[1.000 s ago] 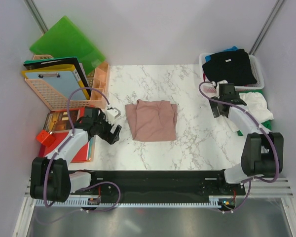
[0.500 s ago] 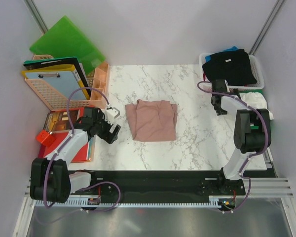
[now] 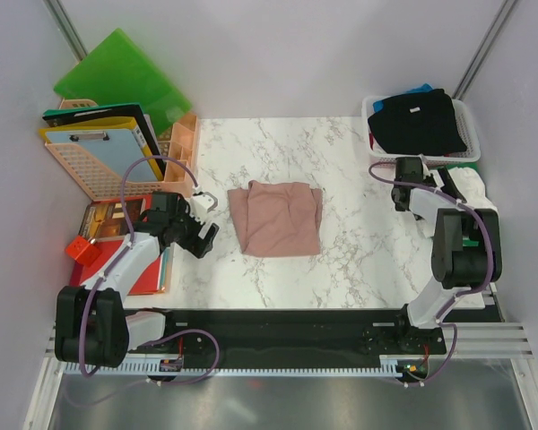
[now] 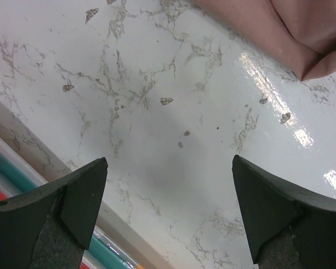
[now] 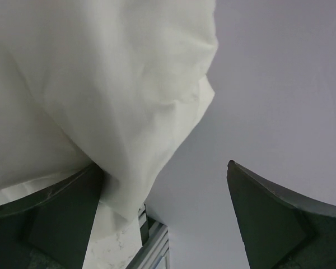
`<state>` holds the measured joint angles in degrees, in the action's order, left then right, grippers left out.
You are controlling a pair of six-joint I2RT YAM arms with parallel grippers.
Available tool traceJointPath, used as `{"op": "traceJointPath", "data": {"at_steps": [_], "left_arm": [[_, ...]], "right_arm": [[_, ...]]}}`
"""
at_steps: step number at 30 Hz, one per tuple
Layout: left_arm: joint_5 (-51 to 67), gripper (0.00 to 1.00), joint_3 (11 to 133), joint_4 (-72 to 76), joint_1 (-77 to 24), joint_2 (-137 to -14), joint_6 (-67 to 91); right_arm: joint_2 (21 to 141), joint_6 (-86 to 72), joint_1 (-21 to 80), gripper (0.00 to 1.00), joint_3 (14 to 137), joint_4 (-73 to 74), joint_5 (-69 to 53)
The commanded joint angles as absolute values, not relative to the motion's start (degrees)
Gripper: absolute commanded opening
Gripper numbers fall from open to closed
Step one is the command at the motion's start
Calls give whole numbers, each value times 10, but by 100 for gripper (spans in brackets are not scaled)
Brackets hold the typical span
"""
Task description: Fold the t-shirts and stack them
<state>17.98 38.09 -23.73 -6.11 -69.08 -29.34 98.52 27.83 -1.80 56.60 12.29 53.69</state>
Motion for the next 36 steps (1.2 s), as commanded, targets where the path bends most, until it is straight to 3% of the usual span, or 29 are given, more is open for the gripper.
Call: {"op": "traceJointPath", "data": {"at_steps": [1,9,18,26,36], "left_arm": [[176,100,395,-222,-59,-691,-316],[163,100,379,-216,-58,-686,-328],[148,100,381,-218,-57,-678,-344],[159,100,395,-220,-57,-692,-337],[152,100,396,-220,-57,-699,-338]], "right_arm": [[958,344,-40,98,558,71,599],[1008,374,-59,98,549,6,643],[1020,355,-58,98,548,30,633],[990,292,-46,98,570,126,593],[920,200,43,98,642,309,421]]}}
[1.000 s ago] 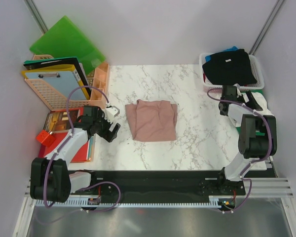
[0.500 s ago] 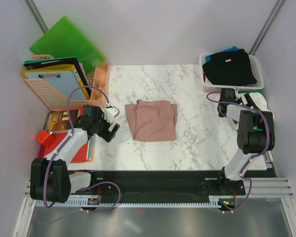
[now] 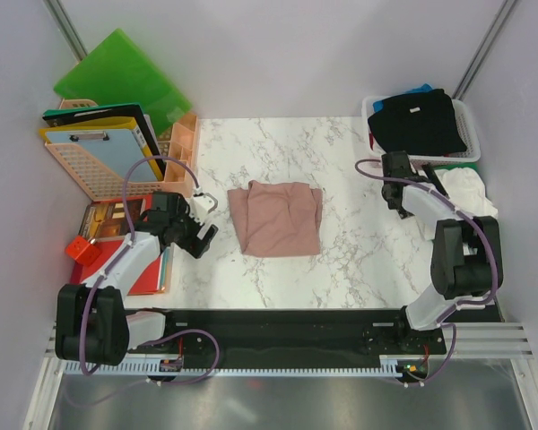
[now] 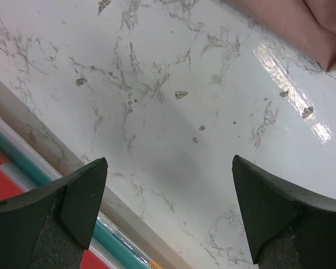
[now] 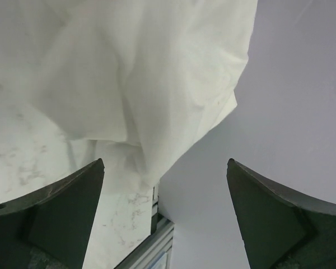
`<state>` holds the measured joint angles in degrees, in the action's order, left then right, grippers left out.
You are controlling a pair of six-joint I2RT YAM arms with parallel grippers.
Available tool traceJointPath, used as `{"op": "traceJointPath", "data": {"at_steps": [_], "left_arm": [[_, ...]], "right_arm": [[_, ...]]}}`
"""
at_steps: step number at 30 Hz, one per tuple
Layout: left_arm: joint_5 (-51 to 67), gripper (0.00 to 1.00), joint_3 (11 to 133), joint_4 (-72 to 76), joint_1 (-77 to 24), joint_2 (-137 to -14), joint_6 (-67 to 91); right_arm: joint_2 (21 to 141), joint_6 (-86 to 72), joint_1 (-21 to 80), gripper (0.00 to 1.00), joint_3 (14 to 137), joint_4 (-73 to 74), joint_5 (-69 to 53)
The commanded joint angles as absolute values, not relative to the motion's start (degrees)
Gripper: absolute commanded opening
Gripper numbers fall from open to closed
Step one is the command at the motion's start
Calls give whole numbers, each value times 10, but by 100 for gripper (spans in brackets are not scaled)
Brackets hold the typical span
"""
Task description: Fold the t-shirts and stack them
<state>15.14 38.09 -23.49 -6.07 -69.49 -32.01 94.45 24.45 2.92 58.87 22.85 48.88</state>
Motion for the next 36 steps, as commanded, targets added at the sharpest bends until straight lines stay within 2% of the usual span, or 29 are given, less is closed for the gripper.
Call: {"op": "traceJointPath", "data": {"at_steps": [1,5,10,14,17,18,22,24,28,36], "left_arm": [[151,100,392,-221,-57,-697,-338],[143,100,381,-219,-57,-686,-346],[134,100,379,-218,-57,-688,-353],[140,100,381,-217,-57,-686,-351],[141,100,376,-213,-57,-686,-349],[142,100,373,-212,-57,-686,-350],[139,100,367,-208,-57,-689,-349],[139,100,363,-208,-57,-690,-347],[140,100,358,-208,-57,-690,-345],[141,99,349,-208,-57,-690,-333]], "right_arm": [[923,184,47,98,653,322,398],[931,165,50,98,679,364,352],[985,163,51,98,667,373,392],[974,151,52,98,647,348,395],[916,140,51,98,642,340,297],[898,138,51,98,643,344,217],[812,118,51,98,664,362,65],[805,106,50,98,691,373,75],[857,100,43,98,727,384,261],[910,86,-51,98,744,355,273]]}}
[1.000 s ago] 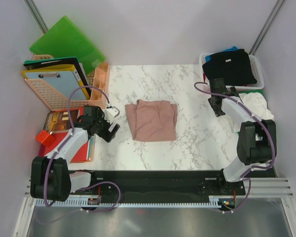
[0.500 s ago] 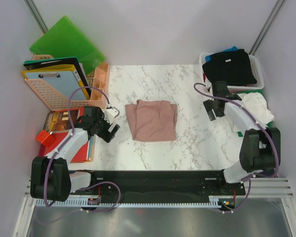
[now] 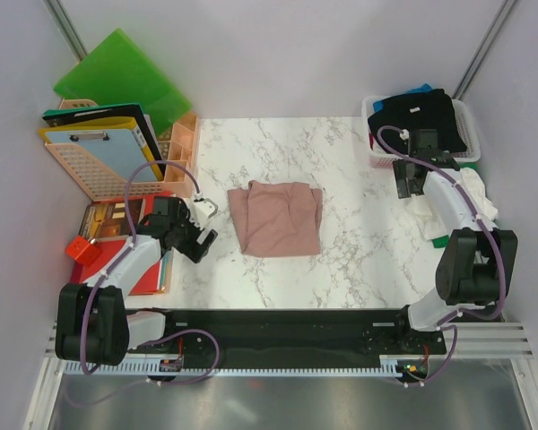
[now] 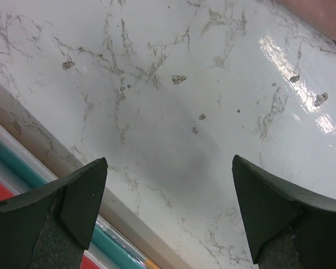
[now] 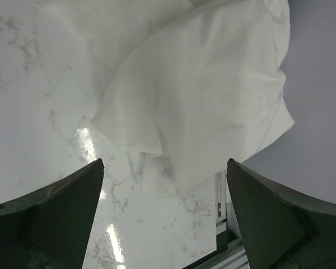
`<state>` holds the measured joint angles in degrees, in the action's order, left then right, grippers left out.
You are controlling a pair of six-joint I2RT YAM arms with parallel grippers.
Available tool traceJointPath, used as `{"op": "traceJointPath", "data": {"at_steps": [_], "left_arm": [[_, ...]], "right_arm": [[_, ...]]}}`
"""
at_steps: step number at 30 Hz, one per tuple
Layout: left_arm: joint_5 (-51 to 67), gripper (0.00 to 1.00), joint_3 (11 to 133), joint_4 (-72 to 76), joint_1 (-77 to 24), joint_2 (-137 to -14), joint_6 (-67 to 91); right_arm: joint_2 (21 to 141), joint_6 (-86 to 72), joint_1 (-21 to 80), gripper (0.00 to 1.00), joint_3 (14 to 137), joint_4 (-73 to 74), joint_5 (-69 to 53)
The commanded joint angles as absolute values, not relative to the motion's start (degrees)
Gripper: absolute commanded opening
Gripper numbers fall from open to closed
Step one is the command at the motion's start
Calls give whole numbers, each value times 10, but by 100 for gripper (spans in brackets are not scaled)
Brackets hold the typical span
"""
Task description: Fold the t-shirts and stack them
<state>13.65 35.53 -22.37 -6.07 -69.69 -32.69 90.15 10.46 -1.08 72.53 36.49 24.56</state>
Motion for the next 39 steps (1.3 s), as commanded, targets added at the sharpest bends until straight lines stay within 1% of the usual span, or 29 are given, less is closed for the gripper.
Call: {"op": "traceJointPath", "data": {"at_steps": [1,11,19,22,28,32,34,39], "left_arm": [[140,99,346,-207,-57,-687,-333],[121,99,313,-186,-57,-686,-352],[123,99,317,-182,-57,-698,-353],[118,99,310,-177,-57,-699,-358],[113,99,308,-172,-57,-708,-359],[108,99,318,-177,-57,-706,-361],[106,99,321,-180,-57,-703,-361],[104,99,330,-185,-57,-702,-361]], "right_arm": [[913,86,-61,98,745,352,271],[954,92,-140,98,731,312,253],[1020,82,-206,98,700,262,229],[1048,77,-230,98,700,260,201],[1104,78,-258,98,714,298,120],[1143,117,-258,98,738,378,59],[1136,156,-256,98,730,390,41],[1051,216,-225,98,665,410,34]]}}
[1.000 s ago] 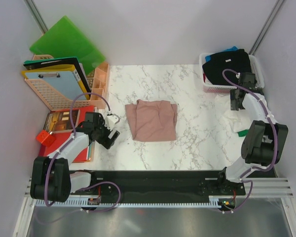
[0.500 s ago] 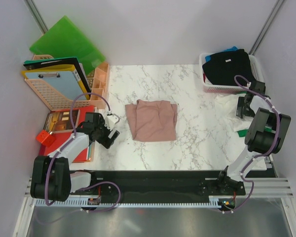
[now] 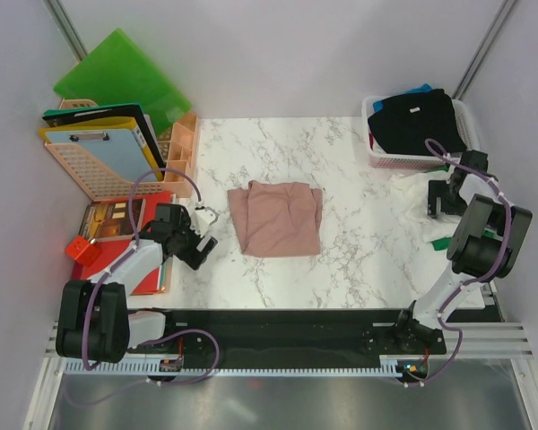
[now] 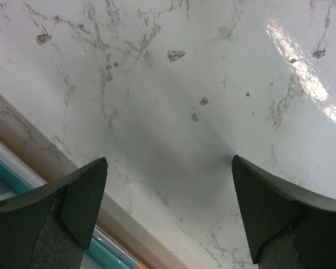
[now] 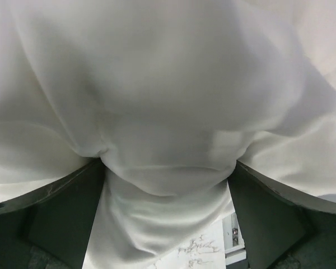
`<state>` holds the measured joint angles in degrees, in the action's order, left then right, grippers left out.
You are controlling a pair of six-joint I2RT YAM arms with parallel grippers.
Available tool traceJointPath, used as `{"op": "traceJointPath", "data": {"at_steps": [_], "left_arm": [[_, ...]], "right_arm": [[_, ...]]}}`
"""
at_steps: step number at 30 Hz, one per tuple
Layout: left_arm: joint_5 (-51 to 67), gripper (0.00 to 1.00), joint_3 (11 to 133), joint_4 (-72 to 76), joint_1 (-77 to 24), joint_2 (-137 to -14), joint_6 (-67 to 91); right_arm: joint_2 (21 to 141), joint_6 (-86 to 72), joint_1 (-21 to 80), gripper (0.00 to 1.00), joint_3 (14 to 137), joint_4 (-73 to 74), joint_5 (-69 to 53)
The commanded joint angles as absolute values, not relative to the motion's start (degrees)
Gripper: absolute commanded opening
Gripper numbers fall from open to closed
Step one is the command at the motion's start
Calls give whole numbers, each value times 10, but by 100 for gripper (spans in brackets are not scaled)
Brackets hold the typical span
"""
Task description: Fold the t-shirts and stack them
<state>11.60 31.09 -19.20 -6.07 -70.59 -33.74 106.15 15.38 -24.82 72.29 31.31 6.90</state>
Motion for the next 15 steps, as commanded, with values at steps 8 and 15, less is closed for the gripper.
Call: {"op": "traceJointPath", "data": {"at_steps": [8,15], "left_arm": [[112,99,362,-192,-58,-718,-345],[103,99,365,-203,-58,-711,-347]], "right_arm": [[976,215,-128,98,637,458,-18],[984,189,-42,98,665,478,-45]]}}
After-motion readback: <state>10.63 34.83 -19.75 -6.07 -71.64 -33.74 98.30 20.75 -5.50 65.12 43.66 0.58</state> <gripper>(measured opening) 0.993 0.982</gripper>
